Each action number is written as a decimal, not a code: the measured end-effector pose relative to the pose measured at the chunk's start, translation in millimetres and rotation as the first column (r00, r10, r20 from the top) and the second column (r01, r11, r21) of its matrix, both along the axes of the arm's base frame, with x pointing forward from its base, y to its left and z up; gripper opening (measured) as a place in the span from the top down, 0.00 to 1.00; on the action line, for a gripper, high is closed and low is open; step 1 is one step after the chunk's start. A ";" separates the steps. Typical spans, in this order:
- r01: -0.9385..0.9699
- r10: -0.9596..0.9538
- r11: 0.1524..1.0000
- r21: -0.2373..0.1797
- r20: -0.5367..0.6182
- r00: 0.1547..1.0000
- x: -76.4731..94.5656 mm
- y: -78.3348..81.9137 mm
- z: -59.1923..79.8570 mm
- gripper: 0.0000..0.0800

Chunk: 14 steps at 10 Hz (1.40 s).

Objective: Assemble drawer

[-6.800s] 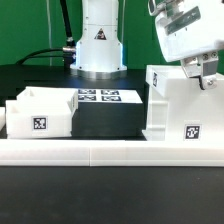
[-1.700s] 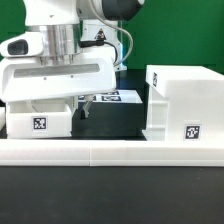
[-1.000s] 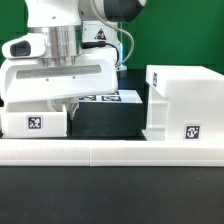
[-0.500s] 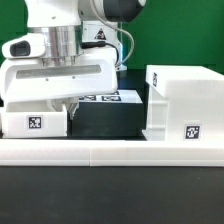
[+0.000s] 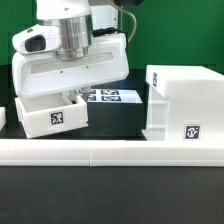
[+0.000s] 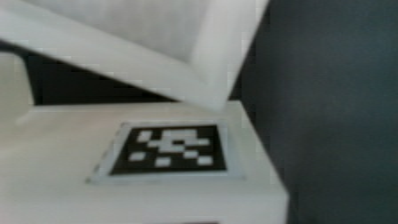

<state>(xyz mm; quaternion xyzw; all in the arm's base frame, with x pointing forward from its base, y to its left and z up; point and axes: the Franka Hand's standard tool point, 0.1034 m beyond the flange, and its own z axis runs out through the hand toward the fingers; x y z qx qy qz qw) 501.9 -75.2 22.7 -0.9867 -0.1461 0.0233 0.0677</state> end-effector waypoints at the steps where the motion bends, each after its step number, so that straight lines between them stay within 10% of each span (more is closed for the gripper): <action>1: 0.001 -0.001 1.000 0.000 -0.001 1.000 -0.3 0.0 -0.5 0.94; 10: -0.642 0.642 0.766 -0.033 0.054 0.764 -0.6 -0.6 0.1 0.94; 14: -0.907 0.909 0.417 -0.062 0.031 0.416 5.1 1.6 1.0 0.94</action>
Offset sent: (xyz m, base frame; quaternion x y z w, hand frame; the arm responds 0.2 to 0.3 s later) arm -0.0019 0.0012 0.0072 -0.0554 -0.0135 -0.2673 0.9619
